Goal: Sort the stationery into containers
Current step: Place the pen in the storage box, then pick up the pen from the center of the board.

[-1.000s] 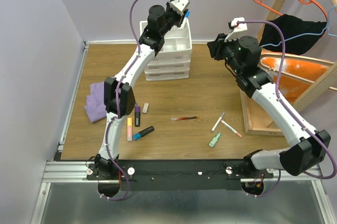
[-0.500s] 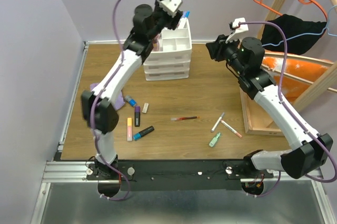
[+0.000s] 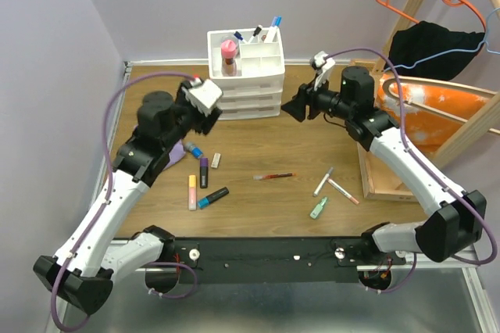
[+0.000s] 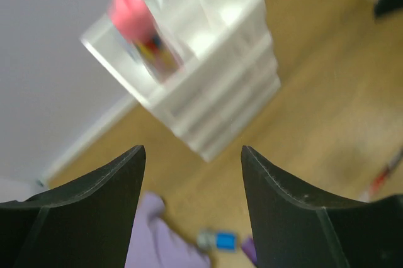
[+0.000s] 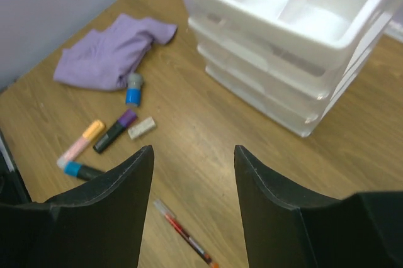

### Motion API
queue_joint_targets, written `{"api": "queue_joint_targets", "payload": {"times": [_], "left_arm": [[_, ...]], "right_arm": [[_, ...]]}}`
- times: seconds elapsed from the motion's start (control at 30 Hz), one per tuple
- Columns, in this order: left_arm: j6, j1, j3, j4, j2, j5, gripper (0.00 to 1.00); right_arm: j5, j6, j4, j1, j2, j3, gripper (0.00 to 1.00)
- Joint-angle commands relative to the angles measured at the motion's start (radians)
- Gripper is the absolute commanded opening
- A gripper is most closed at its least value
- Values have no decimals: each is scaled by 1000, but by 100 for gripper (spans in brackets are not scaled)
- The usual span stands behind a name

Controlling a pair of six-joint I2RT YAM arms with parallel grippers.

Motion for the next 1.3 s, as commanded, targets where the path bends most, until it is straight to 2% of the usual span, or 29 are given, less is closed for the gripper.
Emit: {"api": "queue_joint_targets", "payload": {"times": [0.0, 0.13, 0.27, 0.37, 0.5, 0.93, 1.03, 1.13, 1.2, 1.27], "left_arm": [[35, 16, -213, -340, -77, 26, 70], [43, 28, -276, -432, -100, 81, 70], [15, 36, -325, -428, -136, 95, 69], [-3, 53, -344, -421, -154, 73, 69], [-49, 93, -342, -400, -163, 53, 70], [-115, 240, -333, -348, -176, 95, 70], [-104, 246, -333, -357, -176, 122, 70], [-97, 246, -328, -360, -169, 138, 70], [-97, 246, -328, -355, -159, 153, 70], [-106, 246, -324, -334, -148, 178, 70]], "right_arm": [[-59, -142, -113, 36, 36, -49, 62], [-7, -336, -181, 110, 56, -67, 62], [75, -598, -265, 240, 73, -138, 61], [132, -677, -319, 339, 107, -187, 57], [118, -664, -357, 360, 194, -170, 46], [151, -723, -394, 360, 452, -20, 38], [196, -769, -439, 362, 444, -18, 38], [225, -858, -508, 328, 354, -73, 40], [244, -800, -541, 264, 290, -95, 40], [279, -670, -571, 207, 283, -65, 41]]}}
